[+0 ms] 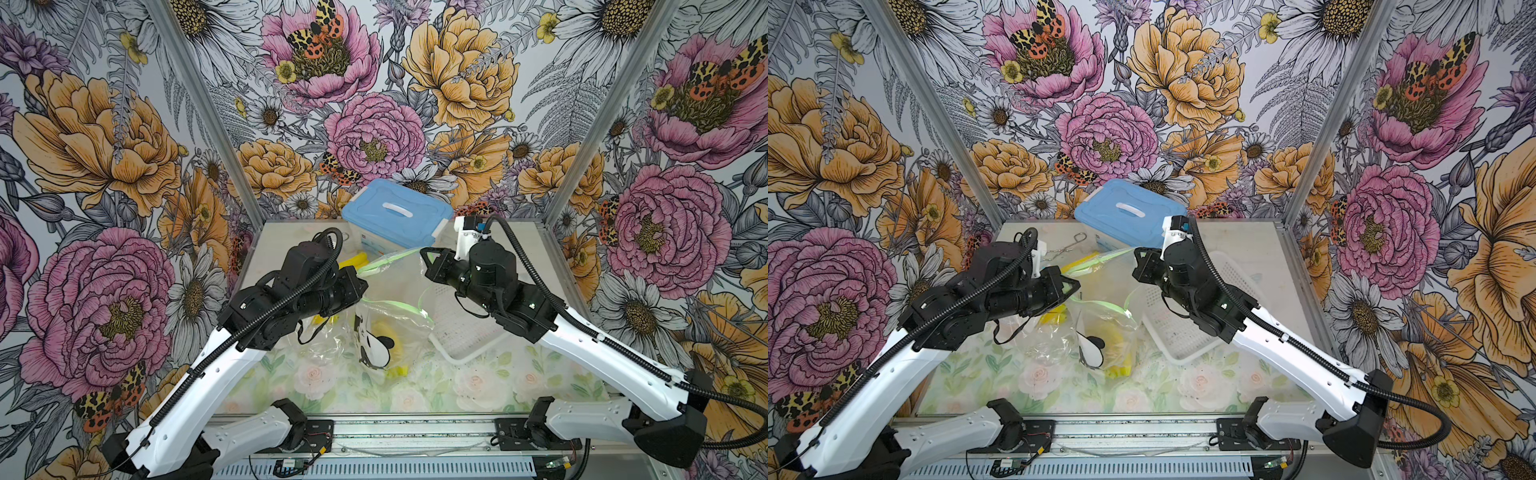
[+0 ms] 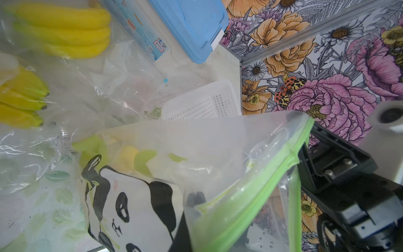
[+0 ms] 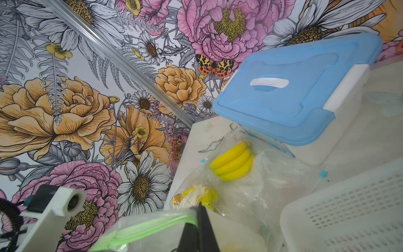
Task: Open the zip-top bag and take out the banana
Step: Open the zipper of the food storage bag at the center of the board.
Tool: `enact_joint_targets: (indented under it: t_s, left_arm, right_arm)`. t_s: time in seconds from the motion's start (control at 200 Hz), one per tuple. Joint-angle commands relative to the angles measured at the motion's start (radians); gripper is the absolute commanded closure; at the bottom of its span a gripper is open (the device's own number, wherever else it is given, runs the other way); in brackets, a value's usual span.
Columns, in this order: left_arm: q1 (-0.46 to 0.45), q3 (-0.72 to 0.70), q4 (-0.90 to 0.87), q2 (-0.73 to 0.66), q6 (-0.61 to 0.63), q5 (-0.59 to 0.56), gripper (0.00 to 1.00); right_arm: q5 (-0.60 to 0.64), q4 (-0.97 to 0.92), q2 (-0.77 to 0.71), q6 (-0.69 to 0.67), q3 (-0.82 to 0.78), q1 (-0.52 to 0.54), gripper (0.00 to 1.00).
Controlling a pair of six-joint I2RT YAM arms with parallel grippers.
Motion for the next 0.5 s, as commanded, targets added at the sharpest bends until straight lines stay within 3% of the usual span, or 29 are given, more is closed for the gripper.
enact_joint_targets:
  t_s: [0.0, 0.175, 0.34, 0.495]
  left_arm:
    - [-0.063, 0.021, -0.067, 0.045, 0.044, 0.017, 1.0]
    - [-0.095, 0.002, -0.018, 0.058, 0.028, 0.009, 1.0]
    - [-0.089, -0.01, 0.005, 0.056, 0.031, 0.026, 1.0]
    - [-0.096, -0.052, 0.037, 0.052, 0.019, 0.035, 1.0]
  right_arm:
    - [-0.201, -0.009, -0.041, -0.027, 0.005, -0.027, 1.0]
    - [-0.37, -0.077, -0.067, -0.097, 0.123, -0.026, 0.82]
    - [-0.52, -0.208, -0.038, -0.083, 0.267, -0.016, 0.82]
    - [-0.588, -0.23, 0.009, -0.062, 0.305, 0.061, 0.84]
